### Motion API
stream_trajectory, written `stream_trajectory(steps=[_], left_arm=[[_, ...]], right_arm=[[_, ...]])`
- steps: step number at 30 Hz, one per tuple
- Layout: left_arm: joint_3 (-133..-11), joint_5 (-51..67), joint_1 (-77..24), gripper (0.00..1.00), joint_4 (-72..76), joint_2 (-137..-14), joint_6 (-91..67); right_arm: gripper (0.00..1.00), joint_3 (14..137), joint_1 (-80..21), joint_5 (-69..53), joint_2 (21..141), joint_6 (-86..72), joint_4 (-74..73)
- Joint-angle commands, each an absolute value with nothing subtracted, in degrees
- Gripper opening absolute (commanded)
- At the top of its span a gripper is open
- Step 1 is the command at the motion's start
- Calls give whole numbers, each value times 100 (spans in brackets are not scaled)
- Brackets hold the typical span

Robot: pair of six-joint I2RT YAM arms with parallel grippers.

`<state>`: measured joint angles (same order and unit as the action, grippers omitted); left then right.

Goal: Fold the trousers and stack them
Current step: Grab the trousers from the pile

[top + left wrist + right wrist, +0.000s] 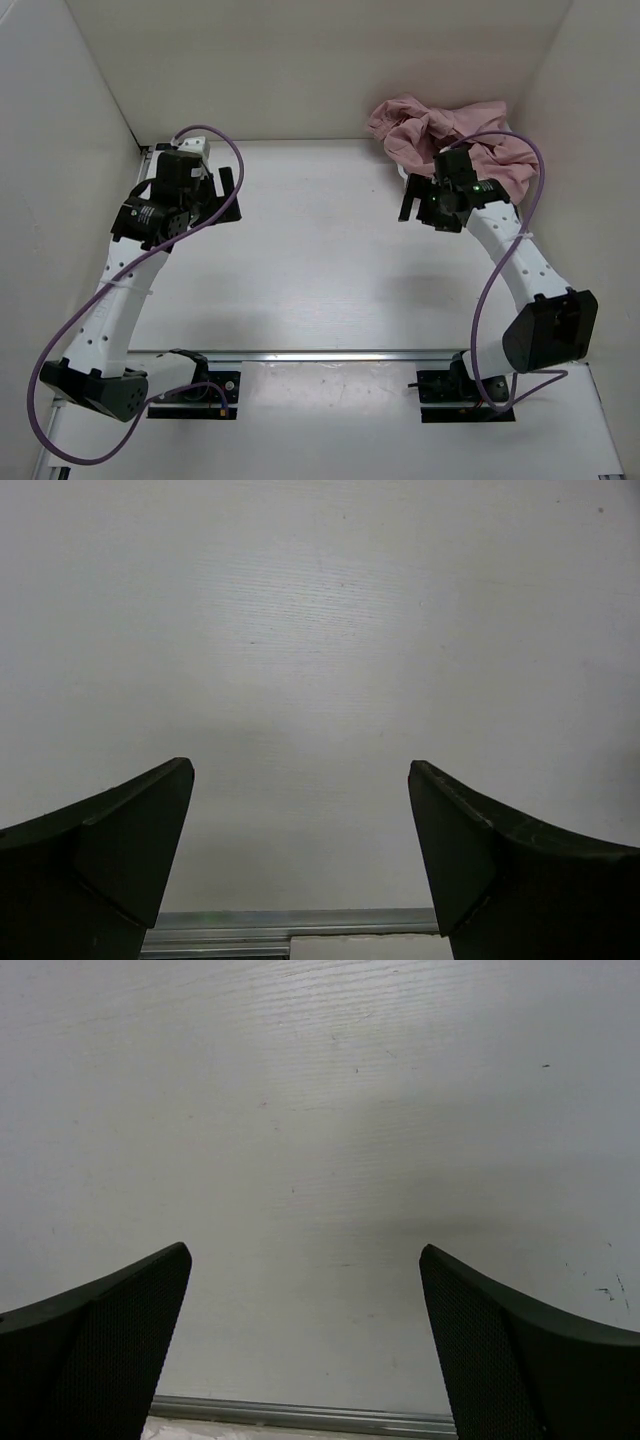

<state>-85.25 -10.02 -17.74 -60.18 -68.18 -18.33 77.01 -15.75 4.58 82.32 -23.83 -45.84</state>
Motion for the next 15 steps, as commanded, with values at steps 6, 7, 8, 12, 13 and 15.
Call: stream_trajectory(steps=[6, 7, 8, 12, 13, 15], left_arm=[[-8490, -1081, -1749, 100, -5985, -6829, -1863], [-8438, -1081, -1749, 100, -5985, -6829, -1863], [-8438, -1081, -1749, 100, -5933, -6829, -1863], [-8262, -1151, -1749, 100, -5872, -6829, -1863], [-8140, -1151, -1749, 100, -5819, -6768, -1924], [-8086, -1151, -1749, 100, -5695, -6768, -2003]], right_arm=[[100, 7480, -1547, 791, 7647, -2338, -4412], [100, 7401, -1547, 895, 7646, -2338, -4412], [100, 7400, -1547, 975, 7568, -2286, -4464], [78, 7321, -1477, 1380, 7436, -2346, -4465], [71, 7417, -1390, 1380, 7592, -2347, -4395], [38, 7908, -1318, 1484, 7804, -2347, -4324]])
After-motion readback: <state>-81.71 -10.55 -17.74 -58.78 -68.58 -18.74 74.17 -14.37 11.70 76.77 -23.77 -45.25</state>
